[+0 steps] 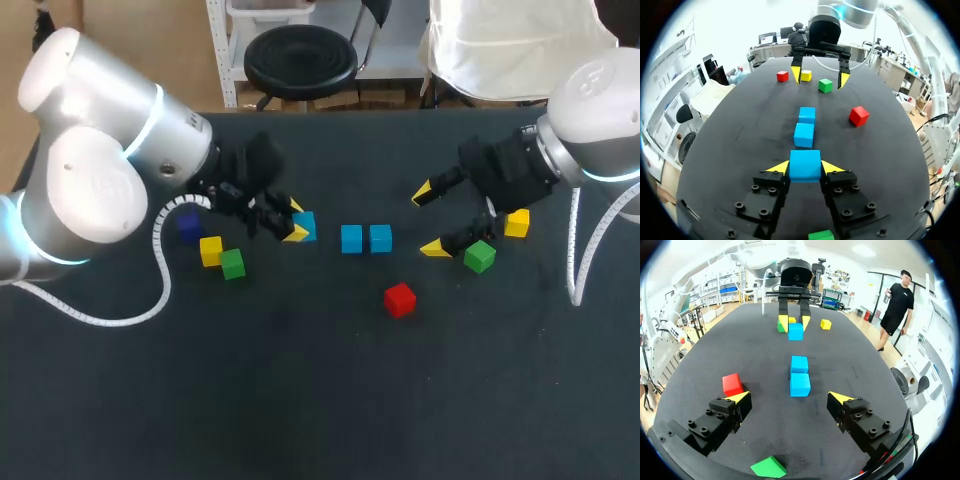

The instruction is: Place the blue cubes, place green cubes on the blue cubes, place the yellow cubes on the green cubes, then place the red cubes on the yellow cubes, and place purple cube on the red cubes.

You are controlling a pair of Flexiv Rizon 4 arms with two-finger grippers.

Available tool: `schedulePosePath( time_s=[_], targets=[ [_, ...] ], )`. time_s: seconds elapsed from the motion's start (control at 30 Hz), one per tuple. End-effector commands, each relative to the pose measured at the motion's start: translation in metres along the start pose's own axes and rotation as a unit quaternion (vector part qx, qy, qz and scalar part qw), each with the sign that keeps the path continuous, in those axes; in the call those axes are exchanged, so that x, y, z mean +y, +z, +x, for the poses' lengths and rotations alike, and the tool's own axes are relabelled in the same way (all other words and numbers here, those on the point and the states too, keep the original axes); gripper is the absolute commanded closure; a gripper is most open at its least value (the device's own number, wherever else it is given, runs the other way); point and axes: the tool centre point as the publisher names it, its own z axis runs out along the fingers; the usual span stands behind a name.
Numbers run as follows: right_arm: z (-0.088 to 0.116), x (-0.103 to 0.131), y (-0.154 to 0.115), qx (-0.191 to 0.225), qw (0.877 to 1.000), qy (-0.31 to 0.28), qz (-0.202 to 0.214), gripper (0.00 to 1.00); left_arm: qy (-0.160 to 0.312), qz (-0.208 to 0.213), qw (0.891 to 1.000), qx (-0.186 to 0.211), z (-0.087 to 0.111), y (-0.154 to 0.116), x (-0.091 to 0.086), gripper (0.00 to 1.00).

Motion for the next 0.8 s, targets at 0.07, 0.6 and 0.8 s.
schedulePosePath(
  time_s=[0.07, 0.6, 0.8],
  targets=[
    [0.000, 0.000, 0.000, -0.001, 1.000, -0.001, 0.000, 0.00, 0.008, 0.042, 0.999, -0.019, 0.007, 0.004, 0.010, 1.00],
    [0.000, 0.000, 0.000, -0.001, 1.000, -0.001, 0.000, 0.00, 0.026, 0.037, 0.999, 0.003, 0.008, 0.024, -0.011, 1.00],
    [0.000, 0.000, 0.000, -0.001, 1.000, -0.001, 0.000, 0.00, 0.020, 0.037, 0.999, 0.000, 0.011, 0.027, -0.012, 1.00]
  ],
)
